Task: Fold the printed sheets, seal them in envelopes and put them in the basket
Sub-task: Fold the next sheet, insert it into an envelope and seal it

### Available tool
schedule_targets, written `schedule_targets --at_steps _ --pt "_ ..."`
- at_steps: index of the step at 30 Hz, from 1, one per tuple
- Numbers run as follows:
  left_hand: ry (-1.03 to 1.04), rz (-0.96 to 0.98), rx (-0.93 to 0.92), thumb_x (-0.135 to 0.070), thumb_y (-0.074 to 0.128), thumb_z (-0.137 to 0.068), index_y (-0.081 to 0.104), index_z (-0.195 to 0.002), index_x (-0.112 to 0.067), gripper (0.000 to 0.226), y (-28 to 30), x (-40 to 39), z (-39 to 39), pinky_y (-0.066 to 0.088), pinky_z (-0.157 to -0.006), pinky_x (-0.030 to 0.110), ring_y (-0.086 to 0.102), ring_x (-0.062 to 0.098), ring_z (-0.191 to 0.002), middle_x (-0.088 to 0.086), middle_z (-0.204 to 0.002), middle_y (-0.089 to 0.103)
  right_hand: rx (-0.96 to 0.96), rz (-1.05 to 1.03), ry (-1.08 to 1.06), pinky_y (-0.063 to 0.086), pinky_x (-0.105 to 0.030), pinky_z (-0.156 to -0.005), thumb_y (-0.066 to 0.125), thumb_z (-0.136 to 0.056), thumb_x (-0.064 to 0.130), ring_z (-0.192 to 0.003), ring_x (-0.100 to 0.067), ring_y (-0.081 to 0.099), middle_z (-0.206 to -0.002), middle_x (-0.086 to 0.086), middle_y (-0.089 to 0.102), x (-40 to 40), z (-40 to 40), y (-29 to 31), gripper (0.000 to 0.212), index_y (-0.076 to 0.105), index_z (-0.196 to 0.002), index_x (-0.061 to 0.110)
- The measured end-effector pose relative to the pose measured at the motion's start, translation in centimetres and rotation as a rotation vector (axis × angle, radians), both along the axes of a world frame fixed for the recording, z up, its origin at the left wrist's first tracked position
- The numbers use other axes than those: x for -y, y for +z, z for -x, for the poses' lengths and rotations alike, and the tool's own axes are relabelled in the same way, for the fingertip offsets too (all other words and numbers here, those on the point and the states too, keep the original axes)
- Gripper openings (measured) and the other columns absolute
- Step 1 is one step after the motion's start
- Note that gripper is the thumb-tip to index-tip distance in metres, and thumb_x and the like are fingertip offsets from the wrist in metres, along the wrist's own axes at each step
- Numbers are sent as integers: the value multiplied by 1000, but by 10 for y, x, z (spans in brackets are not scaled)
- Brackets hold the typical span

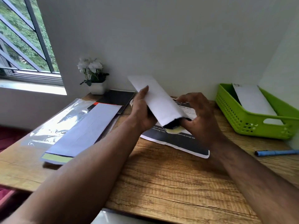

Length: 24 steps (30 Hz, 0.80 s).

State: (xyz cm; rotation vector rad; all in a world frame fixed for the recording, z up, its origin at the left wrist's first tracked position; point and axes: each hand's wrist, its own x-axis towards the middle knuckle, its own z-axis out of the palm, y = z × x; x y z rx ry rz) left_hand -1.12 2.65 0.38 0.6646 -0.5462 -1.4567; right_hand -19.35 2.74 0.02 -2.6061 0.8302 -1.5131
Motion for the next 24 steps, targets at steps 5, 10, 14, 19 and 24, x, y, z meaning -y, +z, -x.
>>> schedule_targets --at_steps 5,10,14,19,24 --pt "-49 -7 828 -58 50 -91 63 -119 -11 56 -8 7 16 52 -78 41 67 31 -90 17 -109 68 -222 191 -221 43 -38 -80 62 -62 9 -98 -22 57 -102 0 60 2 5 6 45 64 -105 24" --pt "349 135 1595 -37 72 -81 50 -136 -23 61 -21 18 4 48 -87 29 62 21 -104 2 -126 62 -676 -525 -82 38 -27 -99 70 -79 41 -118 -11 50 -124 9 57 23 20 -7 37 62 -115 34" --pt "158 266 1790 -31 65 -88 47 -139 -33 55 -22 16 9 37 -108 39 43 21 -132 0 -145 45 -643 -613 -57 32 -19 -99 72 -76 46 -123 -6 45 -131 14 54 28 29 -7 47 61 -120 34" --pt "-223 229 2004 -45 52 -94 42 -141 -42 48 -23 12 15 13 -117 54 15 18 -147 -10 -157 26 -628 -606 -60 32 -22 -102 74 -74 44 -126 -7 42 -136 12 48 28 28 -6 55 56 -125 33" --pt "-267 191 2007 -69 49 -84 44 -138 -42 61 -21 10 15 -4 -115 61 2 15 -149 -14 -158 21 -604 -629 -109 34 -23 -98 75 -72 48 -122 -6 43 -136 14 50 28 31 -4 59 55 -125 36"
